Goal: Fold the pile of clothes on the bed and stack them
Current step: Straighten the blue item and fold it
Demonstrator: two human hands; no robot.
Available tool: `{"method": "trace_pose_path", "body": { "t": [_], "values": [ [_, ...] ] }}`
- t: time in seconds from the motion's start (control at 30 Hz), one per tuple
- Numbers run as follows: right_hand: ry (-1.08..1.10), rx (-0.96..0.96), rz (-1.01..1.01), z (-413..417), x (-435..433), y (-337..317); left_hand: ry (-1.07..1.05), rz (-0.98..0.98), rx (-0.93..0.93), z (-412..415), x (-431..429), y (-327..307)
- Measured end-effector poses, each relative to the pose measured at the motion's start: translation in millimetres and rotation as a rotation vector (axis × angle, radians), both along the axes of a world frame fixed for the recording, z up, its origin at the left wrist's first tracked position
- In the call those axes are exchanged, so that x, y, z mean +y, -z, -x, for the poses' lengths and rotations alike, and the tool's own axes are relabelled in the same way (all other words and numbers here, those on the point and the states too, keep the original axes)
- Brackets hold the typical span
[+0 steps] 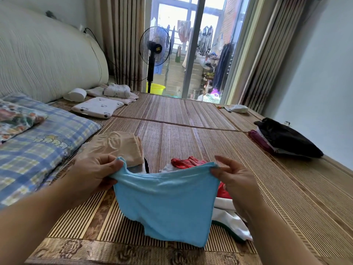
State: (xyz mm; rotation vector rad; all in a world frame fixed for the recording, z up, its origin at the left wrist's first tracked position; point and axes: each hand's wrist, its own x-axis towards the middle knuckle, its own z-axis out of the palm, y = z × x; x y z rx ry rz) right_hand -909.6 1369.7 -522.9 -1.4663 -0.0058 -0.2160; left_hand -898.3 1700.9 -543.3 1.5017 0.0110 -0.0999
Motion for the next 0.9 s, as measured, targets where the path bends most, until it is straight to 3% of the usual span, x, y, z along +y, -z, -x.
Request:
{"method": "trace_pose_path", "body": {
  "t": [0.17, 0.43, 0.57, 0.73, 0.9],
  "values": [
    [0.134, -0.024, 0.192, -18, -8, -32, -0.184, 0.186, -0.07, -17, 7, -31],
    [0.073, -0.152, 0.004, -61, 11, -115, -0.177, 0.02, -0.381, -45, 6, -139],
    [0.036, -0.252, -0.034, -52, 16, -132, -0.201, -0.004, -0.456, -32, 13, -163],
    [-0.103, -0.296, -0.078, -12, 10, -112, -0.112, -0.007, -0.45, 5, 28, -144],
    [-0.214, 0.009, -0.002, 38, -6, -32, 0.008, -0.202, -0.234, 48, 38, -57]
  ]
}}
